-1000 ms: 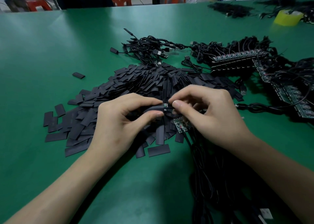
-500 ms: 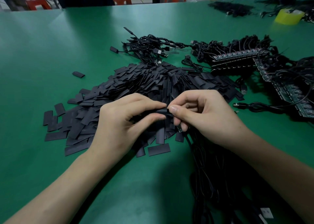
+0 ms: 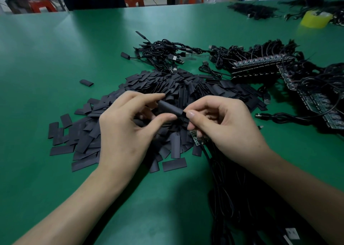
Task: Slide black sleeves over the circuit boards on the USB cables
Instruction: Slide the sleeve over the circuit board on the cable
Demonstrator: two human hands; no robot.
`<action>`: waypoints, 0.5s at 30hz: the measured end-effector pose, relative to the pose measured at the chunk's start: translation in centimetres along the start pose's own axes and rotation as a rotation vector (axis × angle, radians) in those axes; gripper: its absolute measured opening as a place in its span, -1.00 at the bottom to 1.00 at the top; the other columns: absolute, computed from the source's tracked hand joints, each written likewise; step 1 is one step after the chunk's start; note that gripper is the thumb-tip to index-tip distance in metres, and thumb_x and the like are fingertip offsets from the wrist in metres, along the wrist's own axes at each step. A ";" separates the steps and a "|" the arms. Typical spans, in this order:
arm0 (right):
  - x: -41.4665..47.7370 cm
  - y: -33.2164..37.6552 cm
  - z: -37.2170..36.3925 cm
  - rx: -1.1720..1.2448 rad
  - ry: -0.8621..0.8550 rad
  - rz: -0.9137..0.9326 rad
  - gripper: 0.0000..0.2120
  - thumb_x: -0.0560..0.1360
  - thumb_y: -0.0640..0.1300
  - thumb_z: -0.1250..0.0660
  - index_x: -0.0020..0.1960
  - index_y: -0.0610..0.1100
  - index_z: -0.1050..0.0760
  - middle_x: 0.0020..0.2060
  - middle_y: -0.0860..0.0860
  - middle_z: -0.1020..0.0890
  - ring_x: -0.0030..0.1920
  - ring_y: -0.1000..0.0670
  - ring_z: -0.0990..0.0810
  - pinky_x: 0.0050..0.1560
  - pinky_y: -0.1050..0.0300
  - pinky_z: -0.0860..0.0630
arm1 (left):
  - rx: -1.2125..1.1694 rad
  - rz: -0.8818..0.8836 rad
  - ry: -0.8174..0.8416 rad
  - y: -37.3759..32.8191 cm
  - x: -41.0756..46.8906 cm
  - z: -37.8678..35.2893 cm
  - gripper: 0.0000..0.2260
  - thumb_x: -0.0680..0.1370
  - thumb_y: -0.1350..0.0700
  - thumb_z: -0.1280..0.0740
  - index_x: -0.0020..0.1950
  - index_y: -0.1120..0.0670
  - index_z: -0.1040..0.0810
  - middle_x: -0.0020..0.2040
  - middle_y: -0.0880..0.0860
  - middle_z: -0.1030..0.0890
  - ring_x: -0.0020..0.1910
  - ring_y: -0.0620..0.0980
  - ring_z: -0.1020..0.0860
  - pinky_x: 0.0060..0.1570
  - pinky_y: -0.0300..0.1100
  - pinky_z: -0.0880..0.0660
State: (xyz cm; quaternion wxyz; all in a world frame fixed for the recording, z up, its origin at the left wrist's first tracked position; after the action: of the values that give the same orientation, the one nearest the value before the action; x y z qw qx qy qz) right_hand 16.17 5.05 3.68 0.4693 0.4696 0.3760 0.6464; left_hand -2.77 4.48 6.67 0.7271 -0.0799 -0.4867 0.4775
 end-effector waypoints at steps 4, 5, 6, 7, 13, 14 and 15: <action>-0.2 0.4 -0.2 0.002 -0.014 0.023 -0.86 0.57 -0.28 -0.41 -0.01 -0.07 -0.69 -0.27 -0.01 -0.72 -0.34 0.05 -0.66 -0.26 0.26 -0.56 | -0.031 0.060 0.002 0.3 0.0 -0.3 -0.70 0.45 0.02 -0.56 0.16 0.05 -0.72 -0.09 -0.05 -0.64 -0.15 -0.22 -0.58 -0.03 -0.40 -0.46; -0.2 0.5 -0.2 -0.005 -0.022 0.029 -0.86 0.57 -0.28 -0.42 -0.02 -0.08 -0.68 -0.28 0.00 -0.72 -0.34 0.05 -0.66 -0.26 0.28 -0.55 | -0.042 0.063 0.018 0.2 -0.1 -0.6 -0.67 0.46 0.01 -0.55 0.19 0.06 -0.71 -0.08 -0.05 -0.64 -0.14 -0.20 -0.59 -0.02 -0.39 -0.47; -0.2 0.5 -0.2 -0.019 -0.029 0.039 -0.87 0.56 -0.29 -0.43 -0.02 -0.08 -0.68 -0.28 0.01 -0.72 -0.34 0.06 -0.67 -0.25 0.30 -0.55 | -0.058 0.065 0.042 0.1 -0.2 -0.8 -0.62 0.46 -0.03 -0.53 0.23 0.06 -0.70 -0.07 -0.04 -0.64 -0.13 -0.17 -0.60 -0.01 -0.37 -0.48; -0.3 0.6 -0.2 -0.041 -0.035 0.053 -0.87 0.55 -0.28 -0.44 -0.02 -0.07 -0.68 -0.28 0.01 -0.71 -0.34 0.07 -0.68 -0.25 0.30 -0.55 | -0.076 0.070 0.067 0.0 -0.2 -1.1 -0.56 0.44 -0.08 -0.51 0.27 0.06 -0.68 -0.05 -0.04 -0.63 -0.13 -0.14 -0.60 -0.01 -0.36 -0.49; -0.7 1.5 -0.4 -0.202 -0.016 0.179 -0.85 0.59 -0.26 -0.38 0.03 -0.06 -0.69 -0.25 0.09 -0.69 -0.21 0.06 -0.71 -0.18 0.24 -0.61 | -0.131 0.112 0.103 0.2 -0.3 -1.3 -0.51 0.41 -0.17 -0.50 0.28 0.02 -0.67 -0.05 -0.08 -0.63 -0.07 -0.06 -0.63 -0.01 -0.32 -0.52; -0.7 1.6 -0.4 -0.216 -0.009 0.187 -0.84 0.60 -0.26 -0.37 0.04 -0.06 -0.69 -0.24 0.09 -0.70 -0.19 0.07 -0.72 -0.17 0.20 -0.63 | -0.135 0.117 0.104 0.3 -0.3 -1.3 -0.54 0.42 -0.13 -0.52 0.27 0.02 -0.67 -0.05 -0.08 -0.63 -0.06 -0.06 -0.63 0.00 -0.30 -0.53; -0.7 1.5 -0.4 -0.217 -0.003 0.184 -0.84 0.60 -0.26 -0.36 0.04 -0.06 -0.69 -0.24 0.08 -0.70 -0.18 0.07 -0.72 -0.15 0.16 -0.64 | -0.134 0.116 0.107 0.3 -0.3 -1.3 -0.56 0.43 -0.08 -0.54 0.27 0.01 -0.67 -0.05 -0.08 -0.63 -0.06 -0.05 -0.63 0.01 -0.27 -0.54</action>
State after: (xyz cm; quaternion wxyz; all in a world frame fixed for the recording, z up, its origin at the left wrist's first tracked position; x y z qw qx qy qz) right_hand 15.47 3.93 4.82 0.4566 0.4494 0.2588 0.7229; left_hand -1.99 4.88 5.60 0.7163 -0.1819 -0.4725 0.4802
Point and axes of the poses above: each hand's wrist, its own x-axis towards the middle knuckle, its own z-axis out of the back of the hand, y = z × x, the point moved 7 cm from there along x, towards the middle knuckle
